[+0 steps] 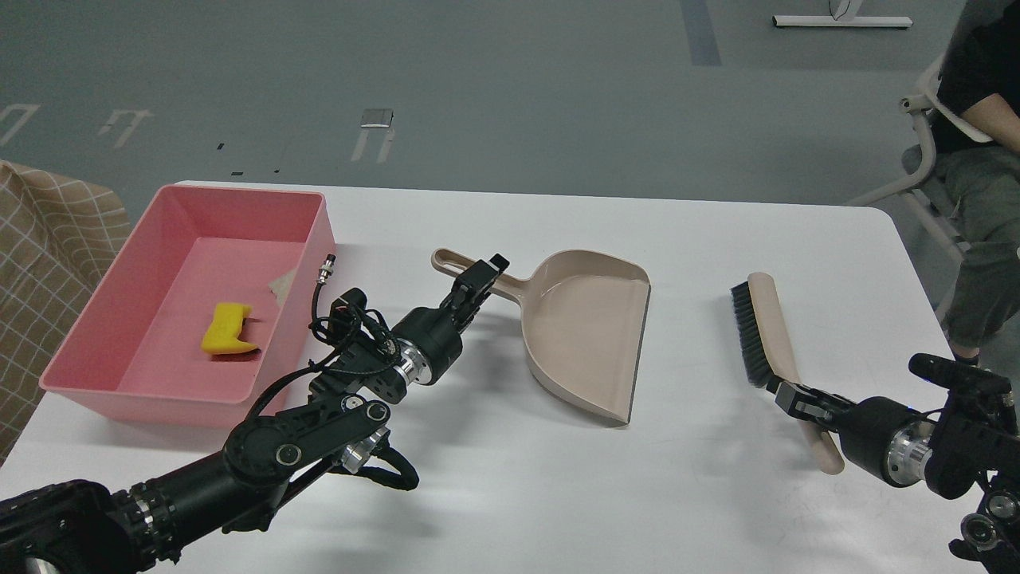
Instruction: Sweep and dump garbage into bin
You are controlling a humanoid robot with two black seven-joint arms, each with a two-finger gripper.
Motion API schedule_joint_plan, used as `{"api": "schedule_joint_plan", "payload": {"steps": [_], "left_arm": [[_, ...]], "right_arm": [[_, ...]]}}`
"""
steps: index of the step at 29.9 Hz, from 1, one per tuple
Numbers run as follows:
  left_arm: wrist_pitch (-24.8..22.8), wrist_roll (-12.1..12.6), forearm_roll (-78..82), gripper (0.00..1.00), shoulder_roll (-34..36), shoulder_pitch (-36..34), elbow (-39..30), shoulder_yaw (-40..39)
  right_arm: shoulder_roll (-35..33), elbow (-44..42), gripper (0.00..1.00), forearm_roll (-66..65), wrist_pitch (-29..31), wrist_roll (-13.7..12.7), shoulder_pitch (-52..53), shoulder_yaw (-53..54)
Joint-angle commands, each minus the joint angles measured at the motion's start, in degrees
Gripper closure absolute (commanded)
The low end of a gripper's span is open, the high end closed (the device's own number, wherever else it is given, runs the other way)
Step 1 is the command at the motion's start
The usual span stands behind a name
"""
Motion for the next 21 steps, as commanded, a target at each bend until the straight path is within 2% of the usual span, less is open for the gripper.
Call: {"api": "schedule_joint_plan", "payload": {"steps": [1,2,8,21], "left_arm": [[0.6,-0.1,-0.1,0.22,0.0,-0.3,0.0,-0.1],[1.1,-0.2,-0.1,0.20,0.0,-0.3,-0.2,-0.1],[1.5,-0.2,-0.1,0.04,0.8,-0.5,-0.9,-0.2],[1.5,-0.5,0.0,0.04,6.9,-0.3,-1.0,0.0]], "right_arm": [[0.3,-0.2,0.09,0.3,0.0,-0.1,0.1,0.3],[0.4,-0.2,0.05,0.5,0.0,-0.1,0.3,0.3],[0.5,-0.1,0.01,2.0,0.0,-0.1,0.9,0.6],[0.5,0.1,0.01,2.5,0.0,-0.1,1.5,1.0]]}}
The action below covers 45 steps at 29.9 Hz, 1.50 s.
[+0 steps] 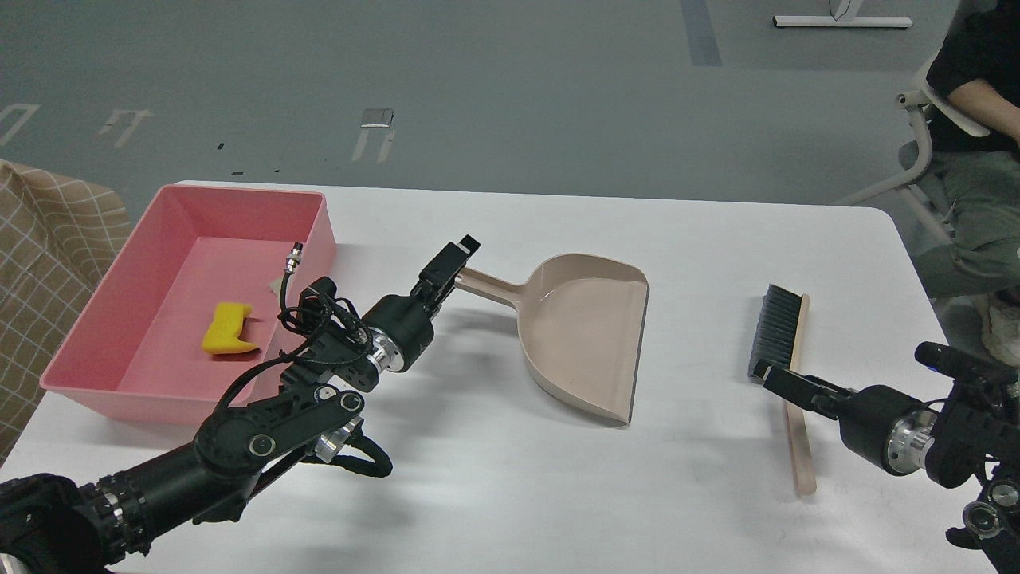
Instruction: Sweep and dump garbage into bin
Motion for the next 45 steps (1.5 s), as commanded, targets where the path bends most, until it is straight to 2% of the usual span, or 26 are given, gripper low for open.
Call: {"api": "schedule_joint_plan", "payload": {"steps": [1,4,10,15,22,30,36,41,45], "left_arm": [[0.0,-0.2,0.1,0.04,1.8,0.1,0.0,0.0],[0.1,-0.2,0.1,0.04,2.8,0.1,0.0,0.0],[1.0,-2.6,0.1,0.04,4.5,0.0,-0.1,0.0],[1.1,-2.6,0.0,0.04,5.5,-0.3,-0.7,-0.3],[1.1,-2.6,-0.2,0.04,7.0,-1.4,-5.5,-0.7],[1.1,-2.6,-0.6,0.04,7.2,-3.2,-5.6,-1.1],[1.0,-2.6,-1.2,0.04,7.7,-5.1,-6.3,-1.9],[1.0,-2.5,-1.3,0.03,7.4,-7.1,-6.3,-3.1],[1.0,-2.6,-1.5,0.02,7.2,-9.3,-6.3,-4.2]], "right_arm": [[0.1,0.0,0.01,0.0,0.0,0.0,0.7,-0.1],[0.1,0.0,0.01,0.0,0.0,0.0,1.1,-0.1],[0.1,0.0,0.01,0.0,0.0,0.0,1.1,0.0],[0.1,0.0,0.01,0.0,0.0,0.0,1.1,-0.1],[0.1,-0.1,0.01,0.0,0.0,0.1,1.5,0.0],[0.6,0.0,0.01,0.2,0.0,0.4,1.9,0.4],[1.7,0.2,0.00,0.2,0.0,0.5,4.4,5.3],[2.0,0.7,0.00,4.6,0.0,0.6,9.4,8.4],[2.0,0.6,0.01,14.0,0.0,0.7,13.8,14.1]]}}
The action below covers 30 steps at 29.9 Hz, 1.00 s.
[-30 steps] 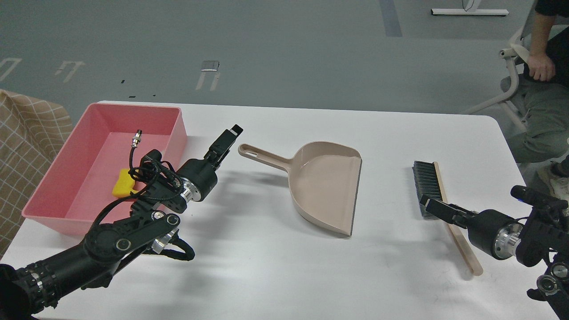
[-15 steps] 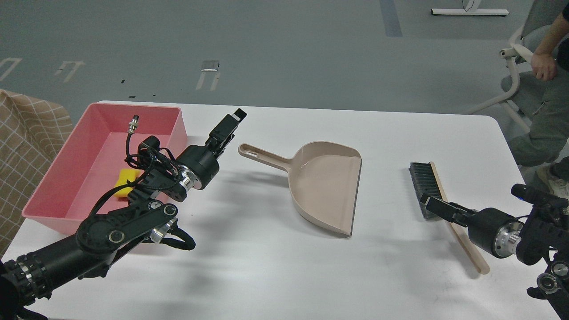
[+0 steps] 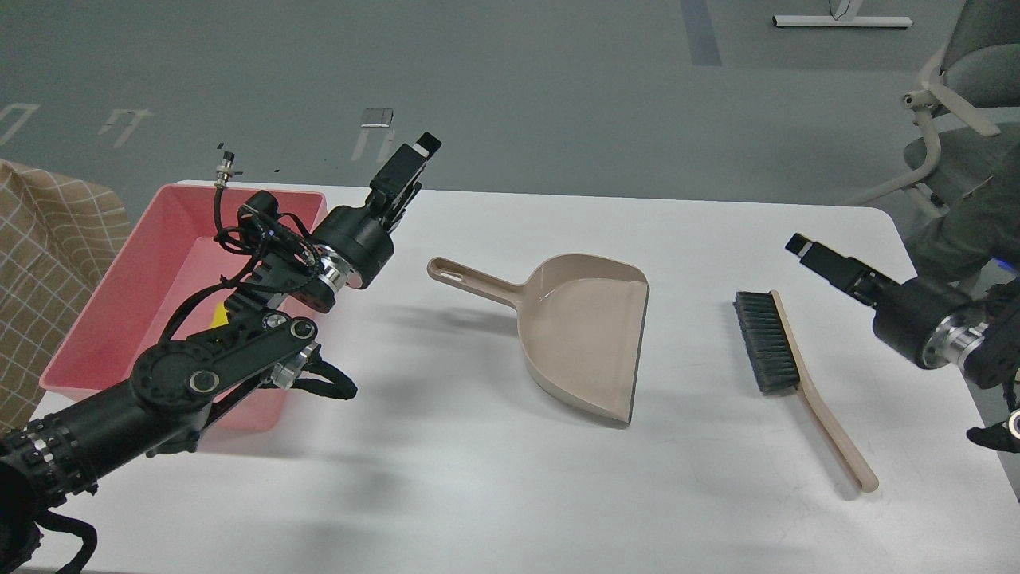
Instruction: Sweep and dump garbage into bin
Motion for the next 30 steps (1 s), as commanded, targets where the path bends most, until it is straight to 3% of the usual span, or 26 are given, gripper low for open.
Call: {"api": "schedule_joint_plan", "payload": {"steps": [1,9,14,16,18,20,23,30], "left_arm": [[0.0,0.0,-0.4,0.02,-0.1,-1.6,0.0,-1.2],[-0.6,-1.5,-0.9,0.03,-0.5,-5.2,-0.1,-2.0],[-2.7,-7.0,-5.4,0.03,-4.1,-6.0,-0.1,-6.8],[-3.6,-7.7,-7.1,0.03,-5.3,-6.0,-0.1,-8.8],[-5.2,-8.3,-9.2,0.03,-7.1,-6.0,-0.1,-11.6],[-7.2,-8.8,-9.7,0.03,-8.8,-6.0,-0.3,-13.5],[-8.5,-9.0,-9.9,0.03,-10.1,-6.0,-0.4,-14.7],[-15.7,-9.0,-13.2,0.03,-14.2,-5.3,-0.4,-21.6]], "right_arm": [[0.0,-0.2,0.01,7.6,0.0,0.0,3.4,3.9],[3.3,0.1,0.00,14.7,0.0,0.1,6.6,6.9],[8.2,1.2,0.00,20.5,0.0,0.2,9.9,8.9],[9.8,1.6,0.00,22.6,0.0,0.3,10.4,10.2],[12.3,2.2,0.01,26.1,0.0,1.6,11.4,11.8],[15.4,2.2,0.02,30.2,0.0,4.8,12.1,13.5],[17.1,2.2,0.02,33.0,0.0,7.7,12.4,14.1],[24.5,2.3,0.02,33.9,0.0,8.7,14.3,14.1]]}}
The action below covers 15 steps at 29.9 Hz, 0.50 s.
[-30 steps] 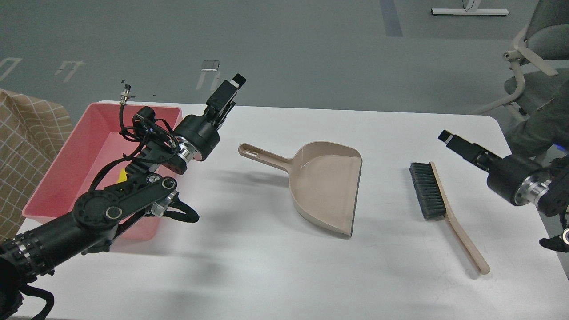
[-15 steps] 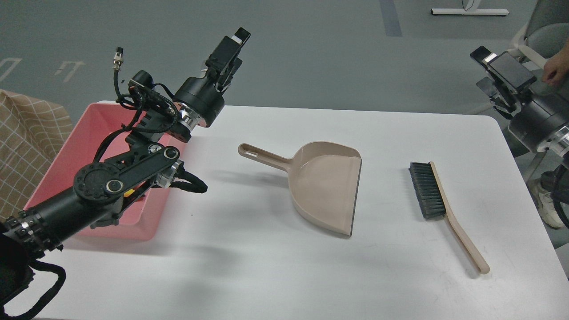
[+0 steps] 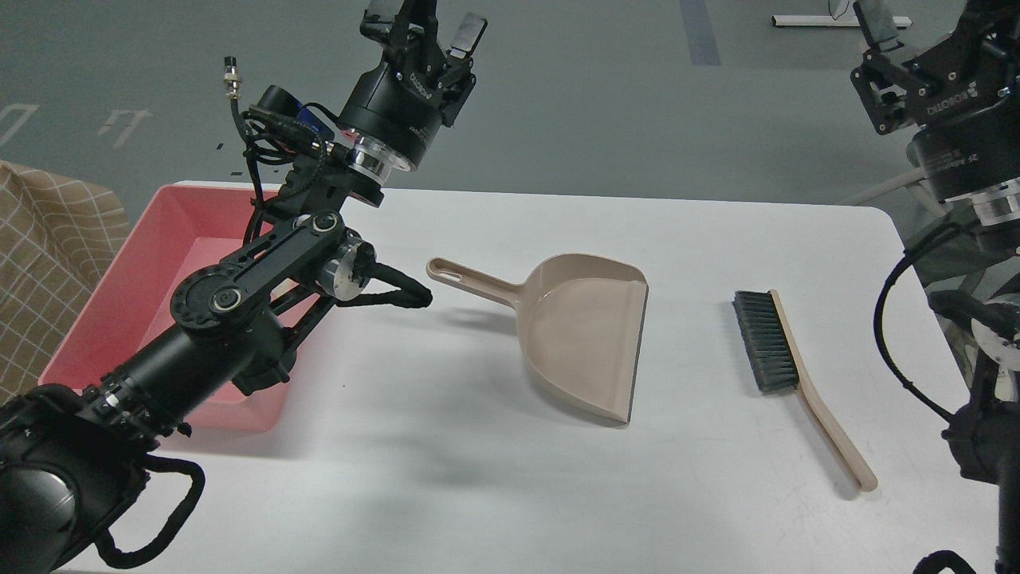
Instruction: Sweep and dump garbage into bin
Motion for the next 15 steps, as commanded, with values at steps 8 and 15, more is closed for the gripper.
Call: {"api": "schedule_joint_plan", "payload": {"steps": [8,15], "left_arm": [[-9.4,0.0,-5.6,0.02,-1.9,1.5,0.1,-5.3],[-9.3,0.0,-5.6,0.02,-1.8,1.5,0.2,-8.2]], "right_arm": [[2.0,0.2,0.00,0.1,-1.3,0.2,2.9,-0.1],[2.0,0.3,0.00,2.4,-2.9,0.1,3.6,-0.8]]}}
